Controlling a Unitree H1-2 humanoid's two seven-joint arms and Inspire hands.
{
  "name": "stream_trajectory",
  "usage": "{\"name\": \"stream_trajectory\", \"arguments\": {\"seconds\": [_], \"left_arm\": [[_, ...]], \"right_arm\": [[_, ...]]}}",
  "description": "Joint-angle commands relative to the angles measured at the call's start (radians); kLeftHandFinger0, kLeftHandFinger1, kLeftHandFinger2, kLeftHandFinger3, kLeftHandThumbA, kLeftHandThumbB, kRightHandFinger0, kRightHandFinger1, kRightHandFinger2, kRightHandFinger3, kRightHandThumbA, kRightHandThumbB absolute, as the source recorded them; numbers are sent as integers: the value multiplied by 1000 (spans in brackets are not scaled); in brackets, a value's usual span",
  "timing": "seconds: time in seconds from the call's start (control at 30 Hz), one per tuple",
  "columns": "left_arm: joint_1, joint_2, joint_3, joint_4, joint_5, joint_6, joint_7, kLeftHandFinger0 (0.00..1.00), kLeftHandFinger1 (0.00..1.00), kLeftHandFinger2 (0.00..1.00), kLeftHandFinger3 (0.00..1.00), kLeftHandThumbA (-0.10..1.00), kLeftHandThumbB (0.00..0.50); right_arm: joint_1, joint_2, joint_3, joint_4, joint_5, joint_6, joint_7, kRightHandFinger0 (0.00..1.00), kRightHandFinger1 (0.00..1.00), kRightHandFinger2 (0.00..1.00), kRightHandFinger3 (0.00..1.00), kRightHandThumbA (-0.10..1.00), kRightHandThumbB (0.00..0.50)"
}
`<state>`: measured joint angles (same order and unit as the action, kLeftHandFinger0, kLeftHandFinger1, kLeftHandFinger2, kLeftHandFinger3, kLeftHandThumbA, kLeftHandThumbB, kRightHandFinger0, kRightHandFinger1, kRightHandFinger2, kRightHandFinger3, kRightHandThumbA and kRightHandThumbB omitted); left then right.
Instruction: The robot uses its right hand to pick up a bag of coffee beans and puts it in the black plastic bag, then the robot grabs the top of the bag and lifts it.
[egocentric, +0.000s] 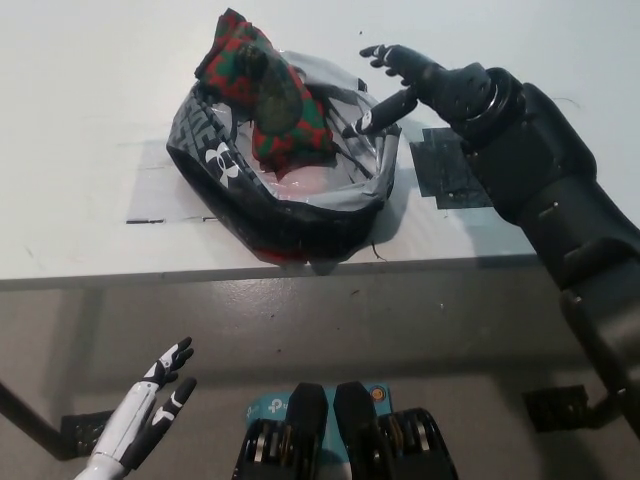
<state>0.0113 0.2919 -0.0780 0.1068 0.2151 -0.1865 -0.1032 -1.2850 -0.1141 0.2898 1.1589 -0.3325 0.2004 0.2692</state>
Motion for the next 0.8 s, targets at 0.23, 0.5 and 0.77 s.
{"name": "stream_trajectory", "arguments": {"seconds": [0.23, 0.5, 0.77], "left_arm": [[-18, 25, 1, -24, 8, -20, -9, 1000, 1000, 1000, 1000, 1000, 271], [-19, 27, 0, -26, -2, -17, -18, 1000, 1000, 1000, 1000, 1000, 268], [-30, 28, -4, -24, -1, -22, -19, 1000, 1000, 1000, 1000, 1000, 263]], "right_arm": [[-61, -22, -11, 36, 27, 29, 62, 1000, 1000, 1000, 1000, 907, 487], [-51, -18, 13, 53, 10, 37, 93, 1000, 1000, 1000, 1000, 939, 468], [-60, -9, 75, 93, -24, 30, 139, 425, 628, 922, 1000, 927, 406]]}}
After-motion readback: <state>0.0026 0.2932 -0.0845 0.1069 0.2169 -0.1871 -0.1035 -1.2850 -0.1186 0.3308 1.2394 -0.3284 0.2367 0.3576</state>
